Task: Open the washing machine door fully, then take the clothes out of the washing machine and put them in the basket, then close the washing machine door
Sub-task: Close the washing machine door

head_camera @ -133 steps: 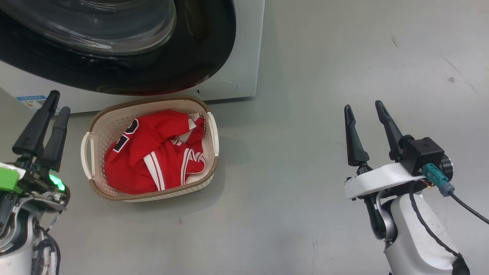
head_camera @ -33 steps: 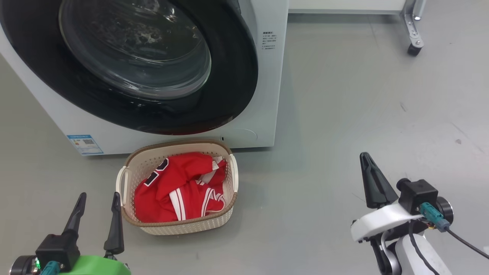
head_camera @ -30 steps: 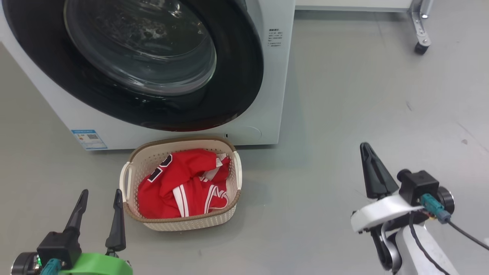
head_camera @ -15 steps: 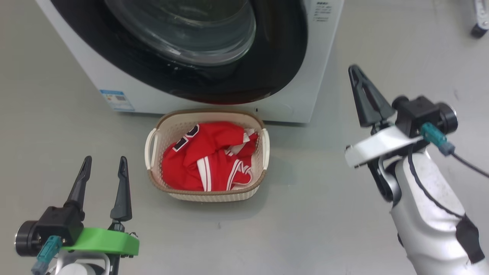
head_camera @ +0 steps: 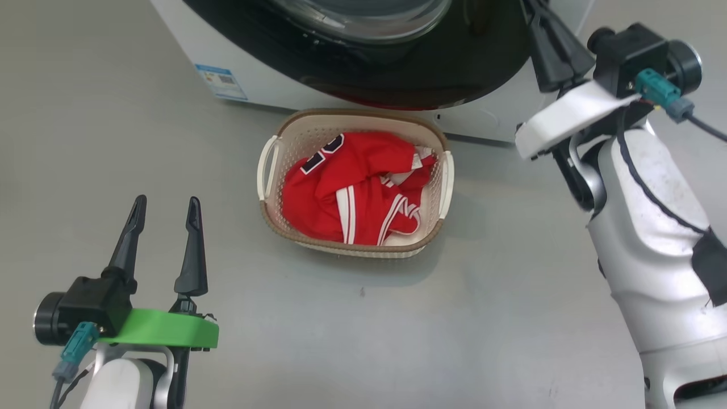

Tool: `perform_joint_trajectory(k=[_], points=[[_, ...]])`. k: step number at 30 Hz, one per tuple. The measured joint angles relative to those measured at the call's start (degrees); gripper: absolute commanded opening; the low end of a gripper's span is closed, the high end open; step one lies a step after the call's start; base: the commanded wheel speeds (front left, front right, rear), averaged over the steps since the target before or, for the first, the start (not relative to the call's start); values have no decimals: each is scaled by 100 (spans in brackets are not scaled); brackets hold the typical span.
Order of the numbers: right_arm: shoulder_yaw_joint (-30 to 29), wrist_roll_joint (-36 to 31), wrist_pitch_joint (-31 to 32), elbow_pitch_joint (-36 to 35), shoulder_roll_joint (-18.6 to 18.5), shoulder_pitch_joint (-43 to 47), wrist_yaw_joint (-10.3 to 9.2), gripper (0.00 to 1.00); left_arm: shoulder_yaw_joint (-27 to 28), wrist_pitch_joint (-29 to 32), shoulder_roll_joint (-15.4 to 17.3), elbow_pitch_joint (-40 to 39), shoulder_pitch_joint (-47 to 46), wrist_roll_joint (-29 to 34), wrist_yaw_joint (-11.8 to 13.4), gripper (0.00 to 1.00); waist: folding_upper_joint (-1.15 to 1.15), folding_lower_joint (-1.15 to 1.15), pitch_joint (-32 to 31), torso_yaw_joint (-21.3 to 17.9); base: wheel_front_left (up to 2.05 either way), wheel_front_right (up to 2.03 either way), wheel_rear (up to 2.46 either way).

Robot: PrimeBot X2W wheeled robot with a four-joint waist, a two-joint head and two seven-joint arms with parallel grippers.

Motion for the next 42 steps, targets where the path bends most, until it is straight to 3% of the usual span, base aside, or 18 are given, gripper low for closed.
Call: perform_joint_trajectory(k=[15, 33, 42], points=[[-107, 38, -80, 850, -124, -943, 48, 0, -34, -81, -118, 309, -341, -4, -93, 100, 0, 0, 417, 432, 0, 0, 0], [-234, 78, -123, 1751, -280, -1922, 98, 0, -43, -130, -152, 444, -506, 88, -169, 100, 0, 0, 621, 544, 0, 0, 0], [-345, 67, -135, 2221, -441, -2323, 31, 0, -94, -132, -193, 546, -636, 134, -229, 100, 0, 0, 721, 623, 0, 0, 0]])
